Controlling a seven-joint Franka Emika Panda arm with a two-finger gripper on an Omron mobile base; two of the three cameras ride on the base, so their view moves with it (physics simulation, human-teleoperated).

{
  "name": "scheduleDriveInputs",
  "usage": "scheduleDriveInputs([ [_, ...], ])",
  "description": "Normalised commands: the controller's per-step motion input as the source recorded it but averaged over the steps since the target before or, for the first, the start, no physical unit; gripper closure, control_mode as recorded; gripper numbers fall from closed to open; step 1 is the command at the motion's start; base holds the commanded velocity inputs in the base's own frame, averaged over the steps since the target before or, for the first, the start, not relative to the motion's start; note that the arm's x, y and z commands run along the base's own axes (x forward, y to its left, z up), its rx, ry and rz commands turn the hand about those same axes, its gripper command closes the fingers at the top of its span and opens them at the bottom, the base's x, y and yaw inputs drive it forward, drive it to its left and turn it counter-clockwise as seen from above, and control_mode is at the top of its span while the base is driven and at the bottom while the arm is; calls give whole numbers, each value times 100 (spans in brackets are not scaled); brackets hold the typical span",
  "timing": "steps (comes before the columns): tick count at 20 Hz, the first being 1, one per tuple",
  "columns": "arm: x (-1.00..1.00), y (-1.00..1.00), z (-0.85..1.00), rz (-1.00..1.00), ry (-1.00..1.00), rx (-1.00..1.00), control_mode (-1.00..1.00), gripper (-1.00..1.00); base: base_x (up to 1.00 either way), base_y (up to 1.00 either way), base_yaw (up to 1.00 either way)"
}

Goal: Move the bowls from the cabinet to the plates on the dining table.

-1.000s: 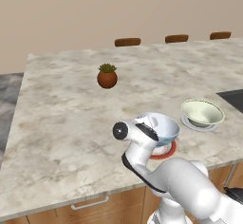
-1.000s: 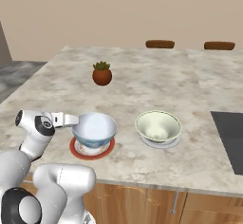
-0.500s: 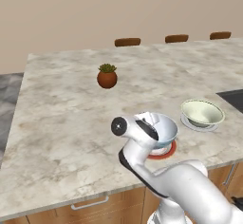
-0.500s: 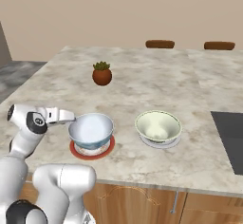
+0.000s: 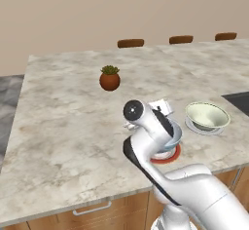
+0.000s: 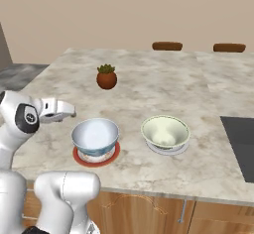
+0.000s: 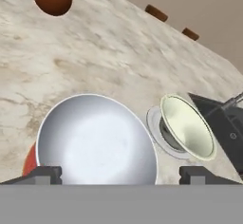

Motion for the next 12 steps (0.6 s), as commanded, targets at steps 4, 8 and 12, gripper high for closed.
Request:
scheduleDriveInputs([
  [4, -64, -25, 38, 14, 10, 14, -100, -100, 0, 0, 0],
  [8, -78, -30, 25, 15, 10, 19, -100, -100, 0, 0, 0],
  [12, -90, -24, 26, 16, 11, 16, -100, -100, 0, 0, 0],
])
